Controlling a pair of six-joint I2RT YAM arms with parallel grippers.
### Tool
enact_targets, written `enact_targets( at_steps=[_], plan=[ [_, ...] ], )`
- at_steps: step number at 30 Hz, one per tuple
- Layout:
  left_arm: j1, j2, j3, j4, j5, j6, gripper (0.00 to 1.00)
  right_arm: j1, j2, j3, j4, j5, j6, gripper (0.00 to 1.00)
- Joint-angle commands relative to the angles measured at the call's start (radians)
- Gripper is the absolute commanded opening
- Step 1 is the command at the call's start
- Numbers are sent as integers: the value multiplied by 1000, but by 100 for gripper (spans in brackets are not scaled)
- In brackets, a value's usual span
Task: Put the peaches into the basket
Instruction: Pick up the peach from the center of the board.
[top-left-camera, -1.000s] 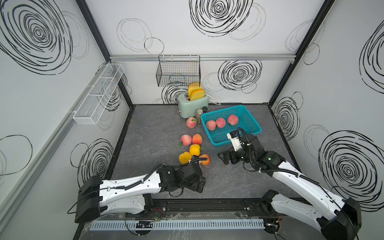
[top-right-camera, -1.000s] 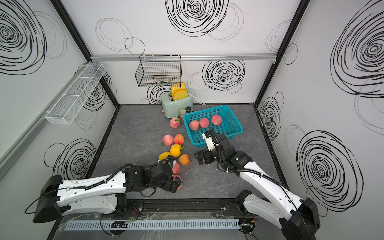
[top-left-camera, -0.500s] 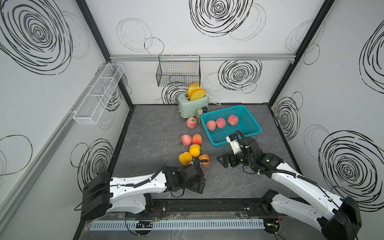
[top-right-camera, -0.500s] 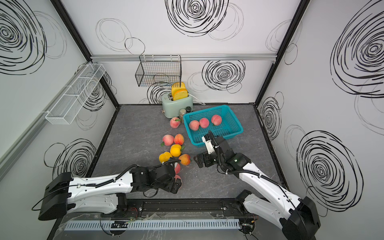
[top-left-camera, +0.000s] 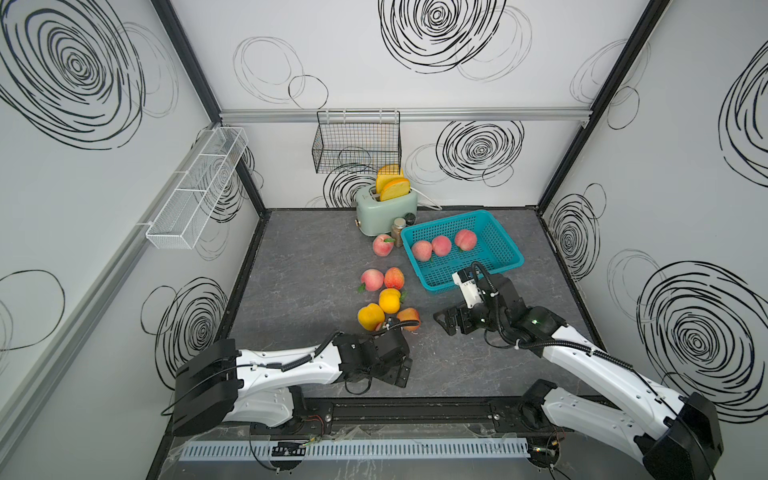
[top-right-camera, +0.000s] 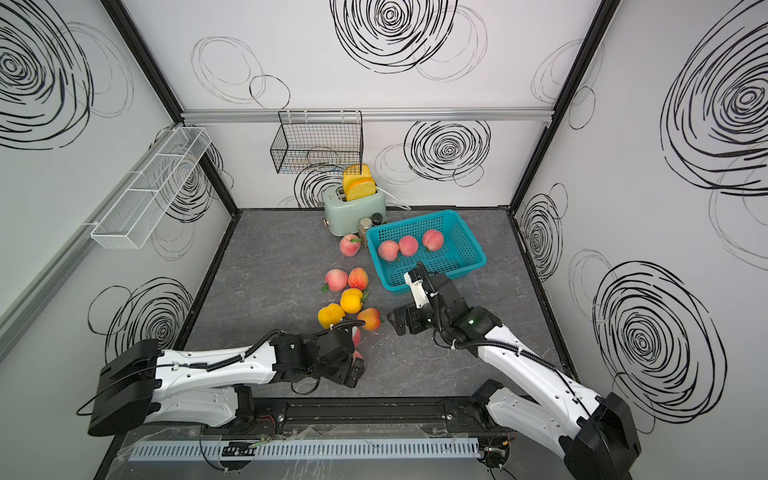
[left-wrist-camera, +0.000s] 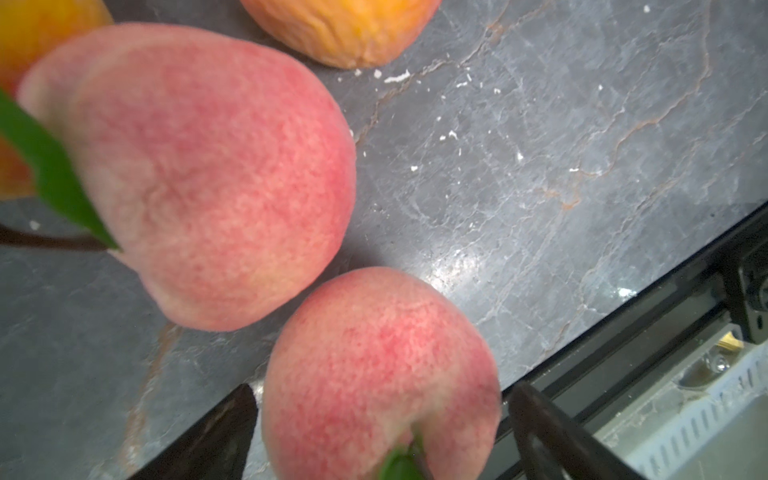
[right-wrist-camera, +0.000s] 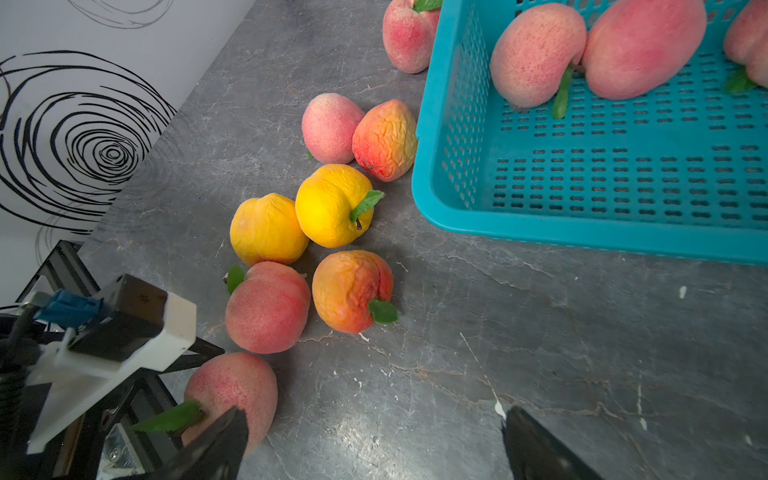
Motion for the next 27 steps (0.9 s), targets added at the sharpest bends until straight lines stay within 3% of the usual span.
enact_targets(
  at_steps=[1,6,18,27],
  plan=[
    [10,19,-11,40,0,9,98,3,4,-17,26,-5,11,100],
    [13,39,-12,46,-5,20,100,2,7,-18,26,-5,11,100],
    [19,15,-18,36,11,22,80,-4,-1,-16,22,-2,13,100],
    [38,-62,37,-40,69,49,77,-10,-15,7,4,-5,8,100]
  ],
)
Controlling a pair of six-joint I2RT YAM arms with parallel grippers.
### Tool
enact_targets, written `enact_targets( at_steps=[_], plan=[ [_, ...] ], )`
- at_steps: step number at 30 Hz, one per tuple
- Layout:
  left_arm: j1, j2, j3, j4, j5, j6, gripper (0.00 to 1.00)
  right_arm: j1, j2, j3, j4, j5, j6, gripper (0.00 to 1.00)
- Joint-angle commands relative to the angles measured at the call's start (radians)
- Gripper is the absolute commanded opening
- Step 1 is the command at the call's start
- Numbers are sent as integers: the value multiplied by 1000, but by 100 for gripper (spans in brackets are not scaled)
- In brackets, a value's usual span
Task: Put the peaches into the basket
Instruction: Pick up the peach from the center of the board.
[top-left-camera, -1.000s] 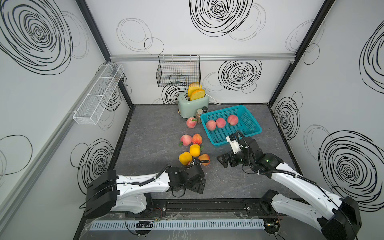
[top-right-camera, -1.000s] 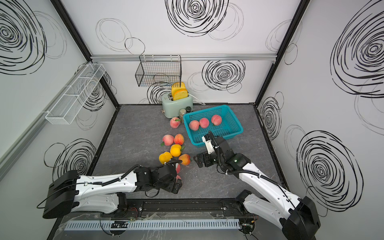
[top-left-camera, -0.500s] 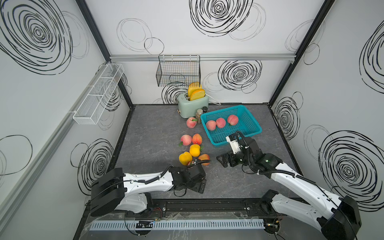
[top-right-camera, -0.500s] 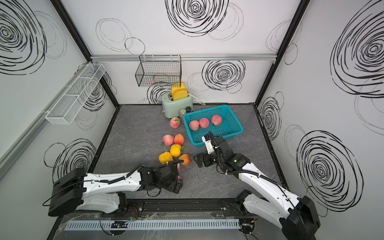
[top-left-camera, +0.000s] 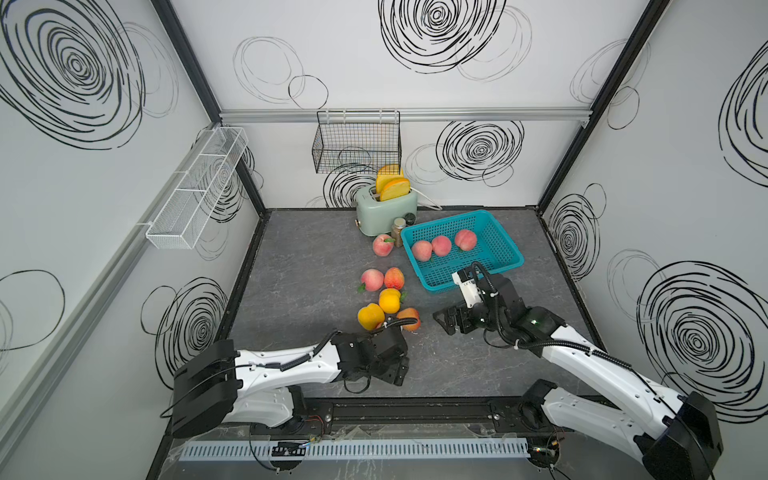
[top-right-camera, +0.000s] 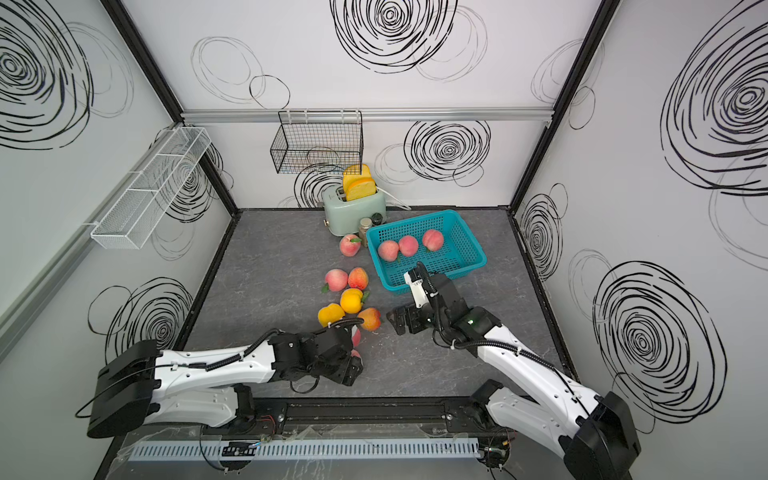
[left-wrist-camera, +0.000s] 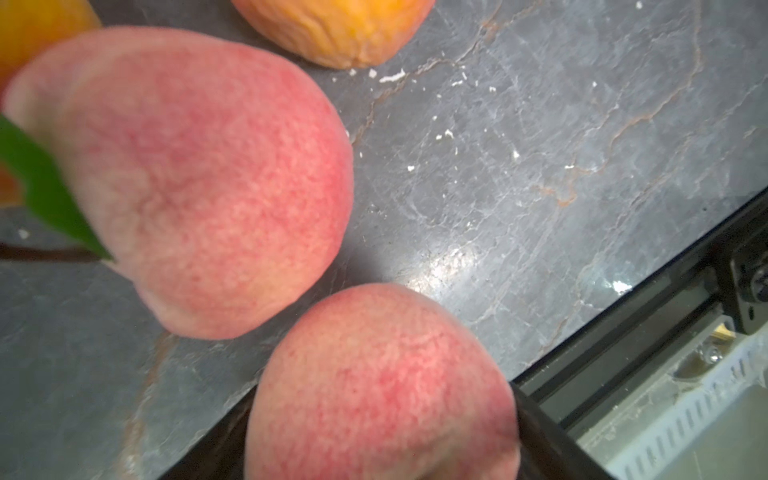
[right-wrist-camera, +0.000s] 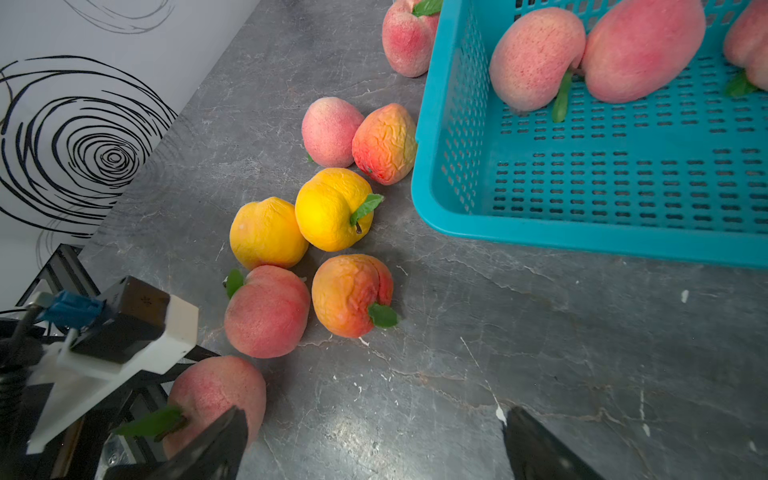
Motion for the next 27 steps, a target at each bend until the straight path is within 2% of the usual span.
enact_targets(
  at_steps=[1,6,14,20,27],
  plan=[
    [22,-42,45,-29,49,18,77,-7,-15,23,-18,-8,-2,100],
    [102,-97,72,-6,147,36,78,-13,-1,87,-58,-19,-56,99],
    [310,-122,139,22,317,110,79,-25,-66,134,-42,-55,-127,99],
    [422,-96,193,75,411,146,79,-25,-124,124,8,-89,-178,99],
    [530,-11,312,180,503,162,79,-26,-125,78,129,-165,-230,99]
  ],
)
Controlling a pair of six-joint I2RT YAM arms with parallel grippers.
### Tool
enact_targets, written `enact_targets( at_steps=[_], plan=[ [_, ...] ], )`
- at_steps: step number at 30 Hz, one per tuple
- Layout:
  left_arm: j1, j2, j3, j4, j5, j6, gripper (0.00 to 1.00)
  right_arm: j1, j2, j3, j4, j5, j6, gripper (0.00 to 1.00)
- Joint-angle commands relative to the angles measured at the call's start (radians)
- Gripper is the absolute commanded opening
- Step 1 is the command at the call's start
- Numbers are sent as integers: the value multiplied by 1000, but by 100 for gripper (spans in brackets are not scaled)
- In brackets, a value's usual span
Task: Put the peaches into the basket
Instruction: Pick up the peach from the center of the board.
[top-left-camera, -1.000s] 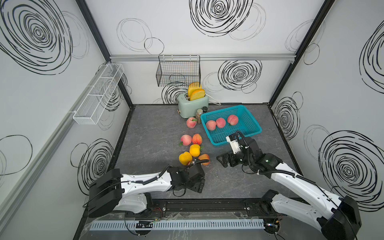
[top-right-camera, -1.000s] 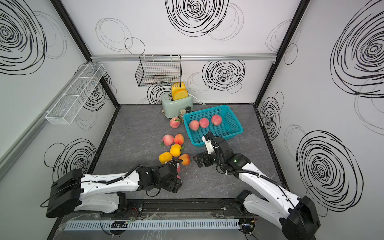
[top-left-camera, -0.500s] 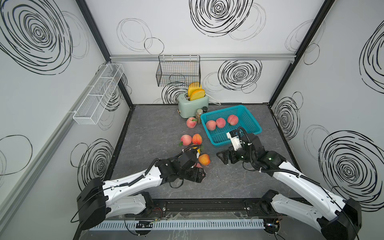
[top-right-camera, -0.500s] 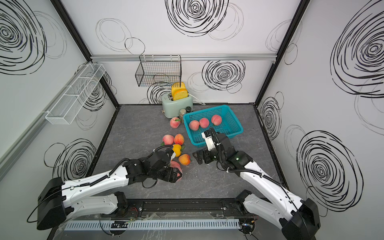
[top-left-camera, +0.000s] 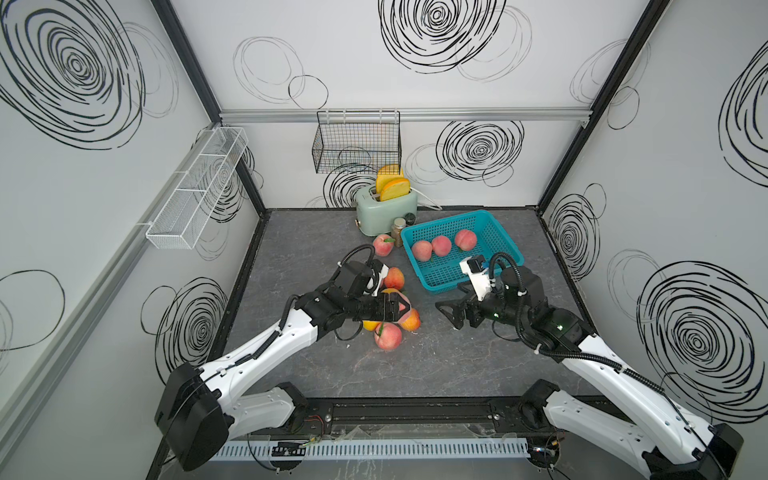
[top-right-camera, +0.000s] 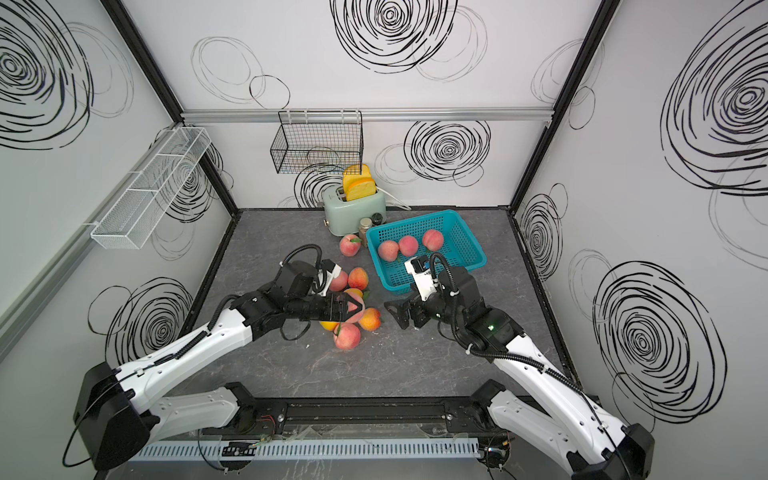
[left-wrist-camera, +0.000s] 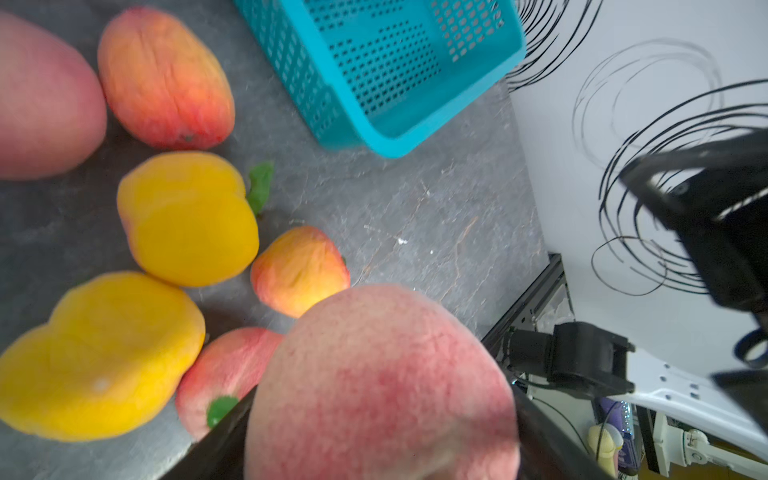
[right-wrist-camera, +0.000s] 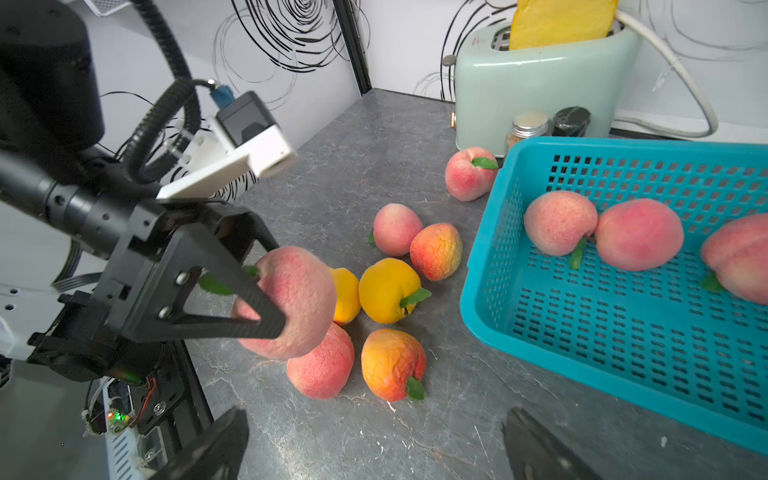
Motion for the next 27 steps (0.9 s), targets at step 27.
enact_targets(
  at_steps=[27],
  plan=[
    [82,166,121,312,328,-42,79,-1,208,-27,394,-73,-120,99]
  ],
)
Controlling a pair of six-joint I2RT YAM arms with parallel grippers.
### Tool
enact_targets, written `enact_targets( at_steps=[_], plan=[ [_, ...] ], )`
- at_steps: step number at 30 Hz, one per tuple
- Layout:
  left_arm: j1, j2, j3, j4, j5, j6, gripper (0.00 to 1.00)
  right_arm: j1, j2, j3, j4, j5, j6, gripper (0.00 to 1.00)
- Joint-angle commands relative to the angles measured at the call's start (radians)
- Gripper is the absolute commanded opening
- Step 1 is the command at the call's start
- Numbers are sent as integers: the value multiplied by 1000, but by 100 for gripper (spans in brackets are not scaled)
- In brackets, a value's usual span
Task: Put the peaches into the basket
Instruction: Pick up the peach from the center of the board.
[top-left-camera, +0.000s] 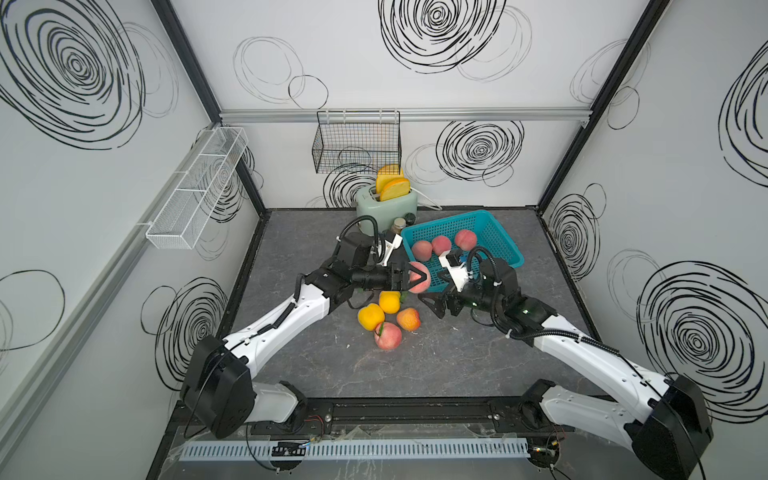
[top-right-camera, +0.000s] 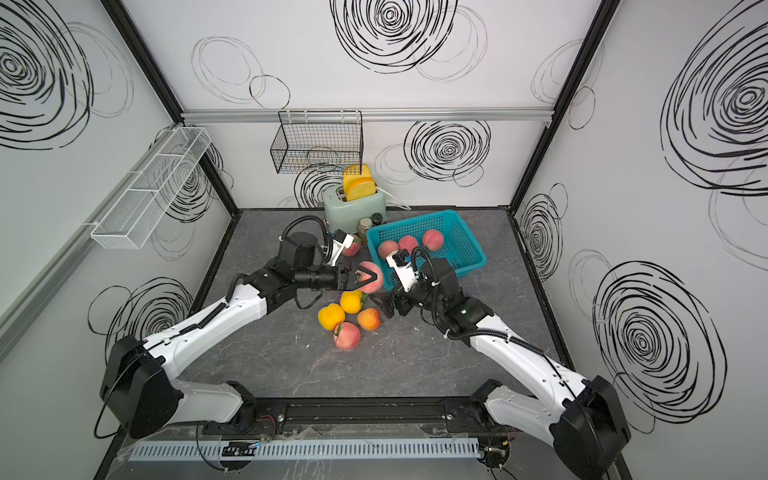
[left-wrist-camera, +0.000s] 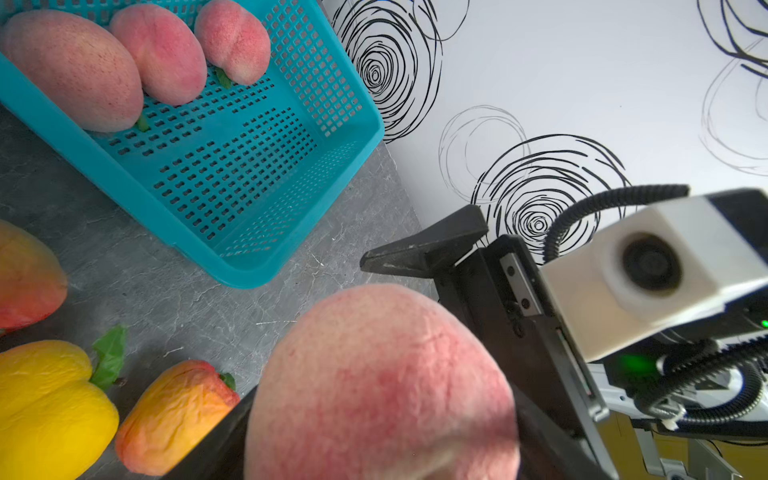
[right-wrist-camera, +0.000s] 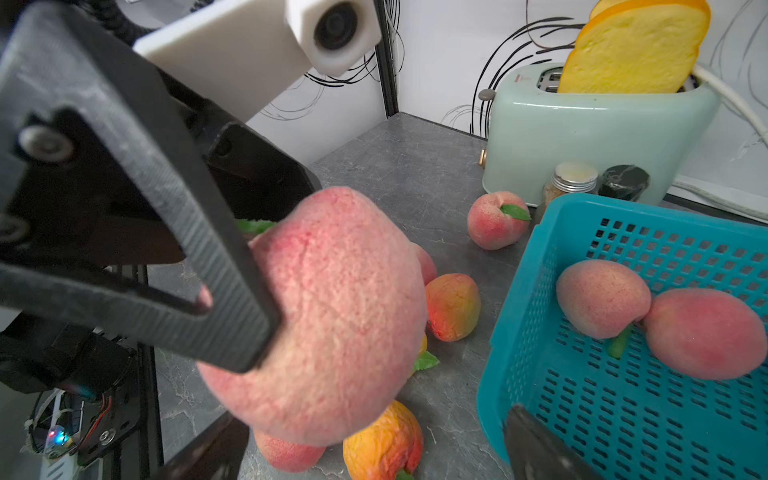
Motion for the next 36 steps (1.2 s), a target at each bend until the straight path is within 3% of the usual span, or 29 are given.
enact_targets(
  at_steps=[1,30,36],
  plan=[
    [9,7,-11,69,37,-19,79,-1,-6,19,72,-20,-27,99],
    [-32,24,-25,123,63,-67,79,-1,75,50,189,-93,-15,100],
    [-37,25,-26,133,73,-69,79,-2,79,49,192,-103,-23,96]
  ],
)
